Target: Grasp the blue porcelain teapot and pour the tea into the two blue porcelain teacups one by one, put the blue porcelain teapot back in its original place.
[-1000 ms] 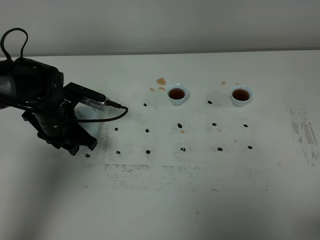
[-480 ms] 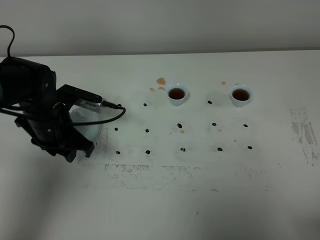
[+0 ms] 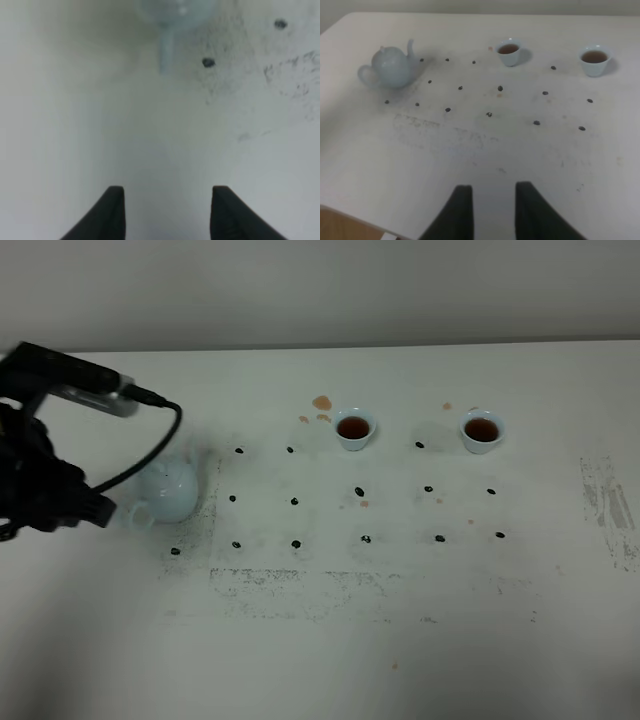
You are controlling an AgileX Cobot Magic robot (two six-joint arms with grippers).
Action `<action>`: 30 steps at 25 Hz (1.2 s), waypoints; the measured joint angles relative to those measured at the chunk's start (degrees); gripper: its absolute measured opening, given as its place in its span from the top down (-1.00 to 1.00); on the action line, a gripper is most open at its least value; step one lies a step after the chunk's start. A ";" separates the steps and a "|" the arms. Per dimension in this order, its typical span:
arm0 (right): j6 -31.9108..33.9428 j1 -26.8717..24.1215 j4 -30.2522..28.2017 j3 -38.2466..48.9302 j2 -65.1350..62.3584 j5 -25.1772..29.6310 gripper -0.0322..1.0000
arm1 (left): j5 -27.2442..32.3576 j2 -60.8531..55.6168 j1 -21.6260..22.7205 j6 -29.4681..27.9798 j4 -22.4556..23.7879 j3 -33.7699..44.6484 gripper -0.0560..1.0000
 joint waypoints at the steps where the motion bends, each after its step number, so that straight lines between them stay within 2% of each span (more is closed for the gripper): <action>1: 0.00 0.00 0.00 0.00 0.00 0.00 0.48 | 0.97 -3.61 0.78 0.00 0.71 0.00 0.10; 8: 0.00 0.00 0.00 0.00 0.00 0.00 0.48 | 12.68 -24.55 11.65 -1.20 8.29 1.55 0.10; 11: 0.00 0.00 0.00 0.00 0.00 0.00 0.48 | 14.36 -34.13 15.74 -1.20 8.83 6.61 0.10; 14: 0.00 0.00 0.00 0.00 0.00 0.00 0.48 | 14.37 -43.17 17.11 -1.20 8.42 12.97 0.10; 23: 0.00 0.00 0.00 0.00 0.00 0.00 0.48 | 16.09 -61.23 17.18 0.09 -4.15 27.05 0.10; 28: 0.00 0.00 0.00 0.00 0.00 0.00 0.48 | 14.72 -66.34 17.18 2.79 -11.74 31.45 0.10; 30: 0.00 0.00 0.00 0.00 0.00 0.00 0.48 | 13.98 -68.06 17.18 4.46 -12.72 31.66 0.10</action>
